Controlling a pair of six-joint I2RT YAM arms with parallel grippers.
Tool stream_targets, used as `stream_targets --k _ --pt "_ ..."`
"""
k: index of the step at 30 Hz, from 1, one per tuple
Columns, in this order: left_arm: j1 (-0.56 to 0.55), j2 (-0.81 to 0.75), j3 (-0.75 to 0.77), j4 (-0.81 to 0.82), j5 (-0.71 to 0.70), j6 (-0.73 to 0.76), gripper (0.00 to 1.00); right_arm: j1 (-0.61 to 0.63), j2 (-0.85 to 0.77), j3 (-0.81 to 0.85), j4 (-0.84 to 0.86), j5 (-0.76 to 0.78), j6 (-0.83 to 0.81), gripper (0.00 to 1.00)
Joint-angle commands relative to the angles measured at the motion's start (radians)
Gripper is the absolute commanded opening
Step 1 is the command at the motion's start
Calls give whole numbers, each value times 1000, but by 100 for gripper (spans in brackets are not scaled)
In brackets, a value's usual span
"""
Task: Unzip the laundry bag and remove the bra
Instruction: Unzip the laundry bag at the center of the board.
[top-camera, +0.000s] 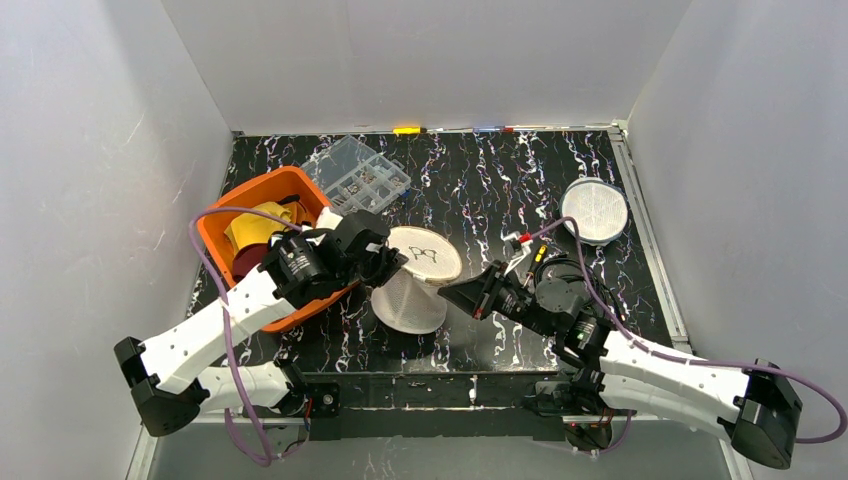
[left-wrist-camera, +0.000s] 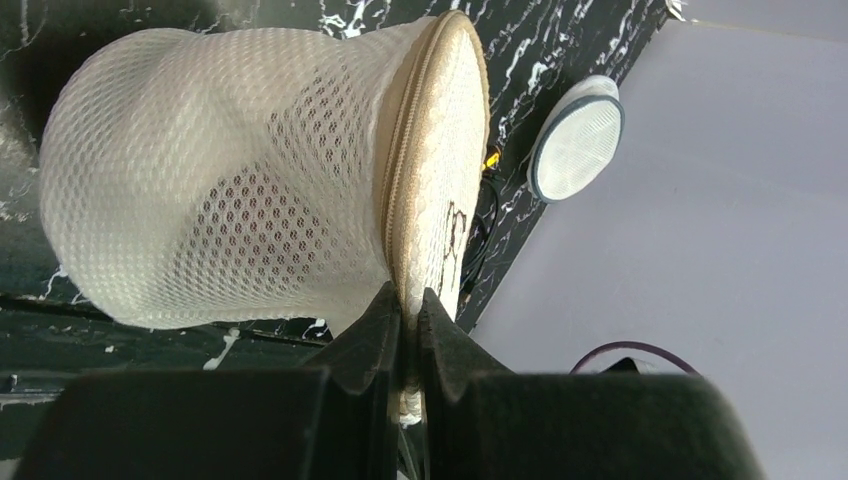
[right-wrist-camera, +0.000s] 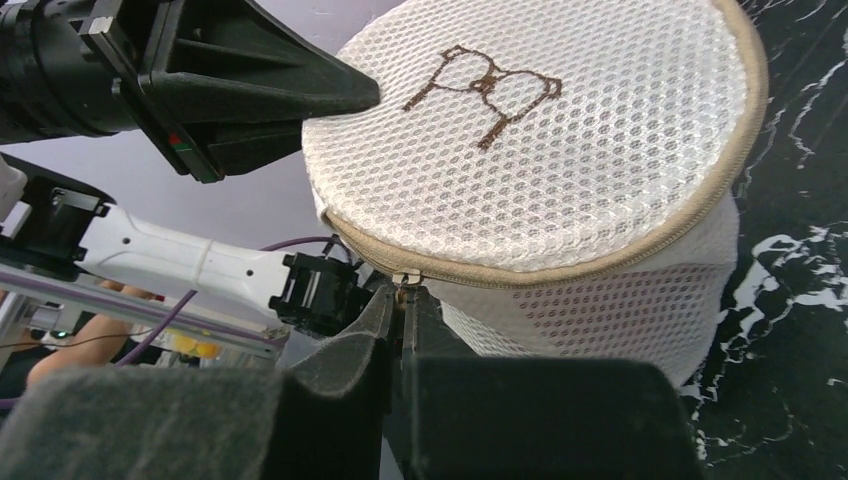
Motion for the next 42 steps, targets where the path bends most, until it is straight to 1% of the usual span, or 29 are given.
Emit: stream_targets --k 1,3,5,8,10,12,15,17,19,20,21,22,23,24,25,27,30,31,32,35,38,42 --pt "-3 -48 -25 113 3 128 0 4 -67 0 -96 69 -66 1" --pt "-3 -52 -55 222 34 284 0 4 -95 20 -162 48 -124 1" --pt "-2 -53 -104 356 95 445 0 3 -122 59 -272 14 -215 1" --pt "14 -33 -200 560 270 660 0 3 -133 131 -485 -2 -329 1" --pt "50 -3 -240 637 402 745 0 3 -142 148 -601 4 -364 1" --pt "97 33 -288 740 523 801 0 4 -172 129 -656 22 -362 1" --pt "168 115 -344 957 708 822 2 4 -235 64 -656 28 -327 1" --pt "194 190 -315 978 773 849 5 3 -266 26 -639 34 -294 1" --pt "202 260 -283 977 809 869 12 3 -282 -1 -619 44 -272 1" --pt "204 282 -277 978 816 867 19 3 -283 -12 -606 48 -260 1" --pt "204 298 -276 978 814 858 29 3 -282 -24 -591 53 -249 1" --pt "204 305 -283 979 810 847 42 4 -274 -39 -577 57 -236 1" --pt "204 303 -294 980 806 833 58 3 -267 -48 -562 62 -224 1" --pt "204 292 -312 979 795 817 69 4 -262 -60 -548 67 -214 1" --pt "204 273 -347 980 773 796 78 3 -260 -69 -534 71 -203 1" --pt "204 217 -408 979 735 749 89 4 -260 -89 -504 82 -180 1" --pt "199 115 -505 974 692 661 93 3 -264 -107 -454 93 -153 1" --pt "192 75 -532 968 674 631 97 4 -262 -112 -437 96 -145 1" --pt "179 38 -559 959 650 606 98 4 -257 -114 -421 94 -139 1" --pt "100 -43 -568 870 517 571 98 5 -225 -118 -363 75 -125 1" --pt "15 -51 -530 807 422 556 94 6 -176 -112 -303 54 -119 1" --pt "-9 4 -497 790 373 522 83 7 -125 -85 -280 46 -130 1"
